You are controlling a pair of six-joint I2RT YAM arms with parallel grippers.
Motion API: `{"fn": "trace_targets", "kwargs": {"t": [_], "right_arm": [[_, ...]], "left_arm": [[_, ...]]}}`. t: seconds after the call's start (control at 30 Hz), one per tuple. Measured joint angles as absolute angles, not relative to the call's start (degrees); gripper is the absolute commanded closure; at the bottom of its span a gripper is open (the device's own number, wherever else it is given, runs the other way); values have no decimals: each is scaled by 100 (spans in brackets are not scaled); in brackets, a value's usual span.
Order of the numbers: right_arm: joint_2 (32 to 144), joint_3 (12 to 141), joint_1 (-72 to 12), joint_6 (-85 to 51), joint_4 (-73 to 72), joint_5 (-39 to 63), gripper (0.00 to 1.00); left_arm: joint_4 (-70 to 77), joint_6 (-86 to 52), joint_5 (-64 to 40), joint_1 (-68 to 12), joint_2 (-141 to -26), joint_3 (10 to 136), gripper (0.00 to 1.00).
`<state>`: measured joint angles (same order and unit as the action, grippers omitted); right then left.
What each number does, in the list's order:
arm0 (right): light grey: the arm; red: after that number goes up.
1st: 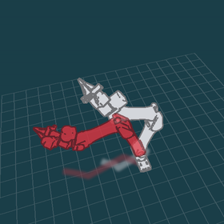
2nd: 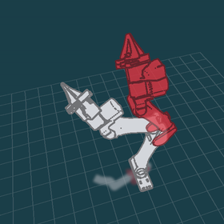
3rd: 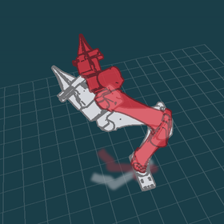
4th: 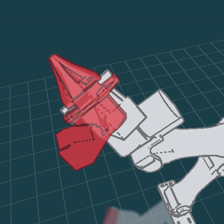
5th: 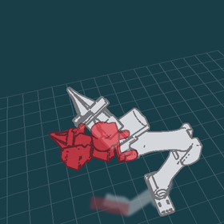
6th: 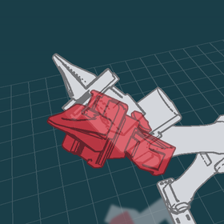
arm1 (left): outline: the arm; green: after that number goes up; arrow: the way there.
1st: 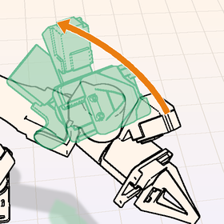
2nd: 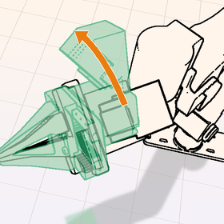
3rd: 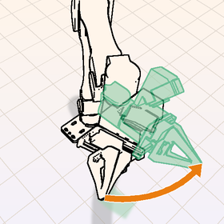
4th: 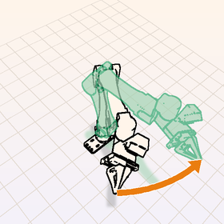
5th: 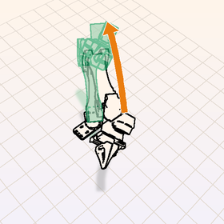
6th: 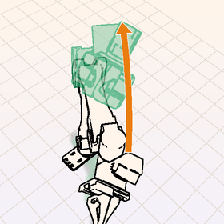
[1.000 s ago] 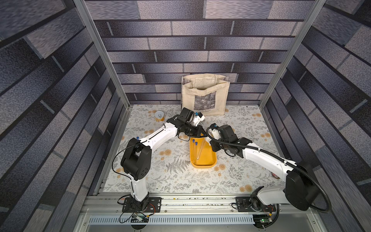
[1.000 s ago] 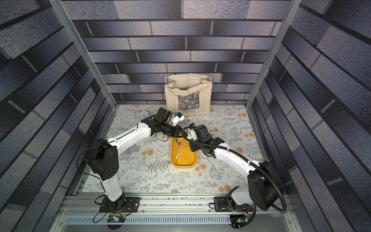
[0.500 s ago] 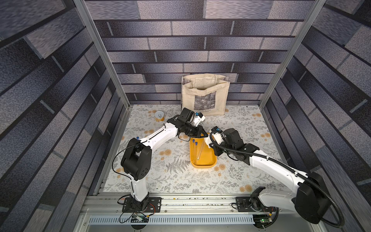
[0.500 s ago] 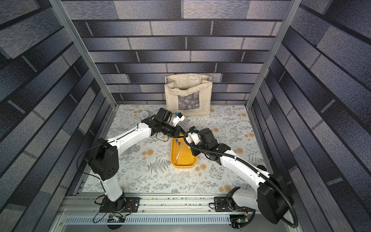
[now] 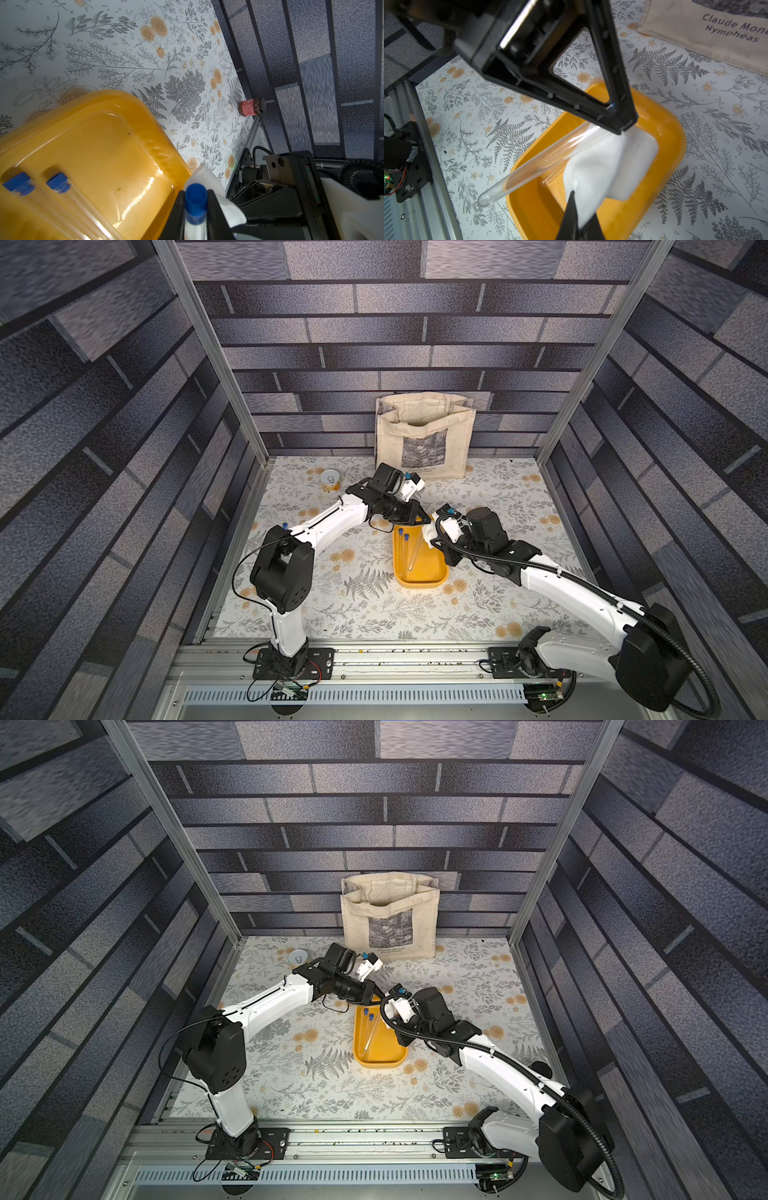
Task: Wipe the exteriors of test tubes
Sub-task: Wipe the dirt from the test tube.
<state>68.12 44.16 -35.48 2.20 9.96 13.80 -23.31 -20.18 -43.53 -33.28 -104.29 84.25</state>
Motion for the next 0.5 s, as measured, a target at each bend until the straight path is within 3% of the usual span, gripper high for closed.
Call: {"fn": "trace_targets", "kwargs": {"t": [0.5], "right_arm": [[6768, 4397, -3859, 425, 961, 1511, 100]], "left_arm": [[-2335, -2018, -4353, -3328, -10429, 8458, 87]]}}
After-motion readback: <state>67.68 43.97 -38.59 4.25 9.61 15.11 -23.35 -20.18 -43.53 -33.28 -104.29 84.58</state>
